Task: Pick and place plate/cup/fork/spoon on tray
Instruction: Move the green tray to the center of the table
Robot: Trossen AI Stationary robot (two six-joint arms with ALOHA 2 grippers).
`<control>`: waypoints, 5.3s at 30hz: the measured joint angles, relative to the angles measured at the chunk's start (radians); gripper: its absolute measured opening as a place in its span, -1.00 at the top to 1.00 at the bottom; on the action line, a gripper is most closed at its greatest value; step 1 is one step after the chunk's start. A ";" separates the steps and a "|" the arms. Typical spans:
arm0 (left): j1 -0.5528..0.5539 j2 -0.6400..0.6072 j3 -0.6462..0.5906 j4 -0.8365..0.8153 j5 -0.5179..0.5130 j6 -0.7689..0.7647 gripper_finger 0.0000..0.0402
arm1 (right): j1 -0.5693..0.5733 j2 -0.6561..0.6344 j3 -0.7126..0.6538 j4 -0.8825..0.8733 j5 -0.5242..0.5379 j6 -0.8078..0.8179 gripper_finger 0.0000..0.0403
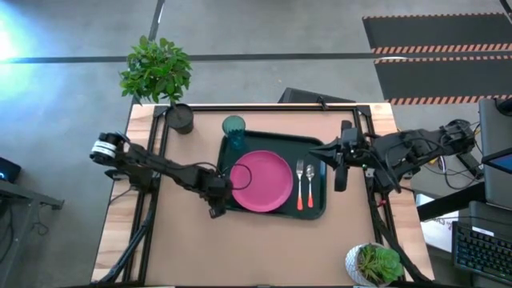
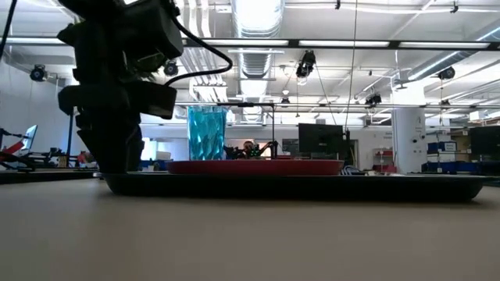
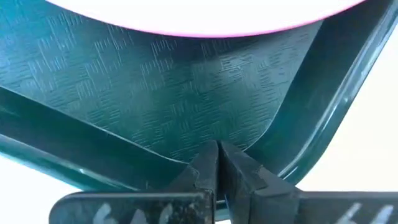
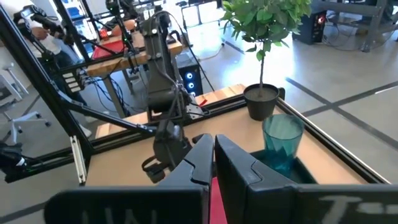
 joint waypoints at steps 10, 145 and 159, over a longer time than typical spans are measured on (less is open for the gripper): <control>-0.086 0.002 0.007 0.068 0.016 -0.186 1.00 | 0.000 -0.012 0.000 -0.020 -0.007 -0.004 0.96; -0.214 -0.474 0.269 -0.463 -0.698 -0.177 1.00 | 0.227 -0.117 -0.553 -0.109 0.265 0.781 0.96; -0.215 -0.746 0.271 -0.503 -0.672 -0.176 1.00 | 0.227 -0.168 -0.327 -0.110 0.531 0.401 0.96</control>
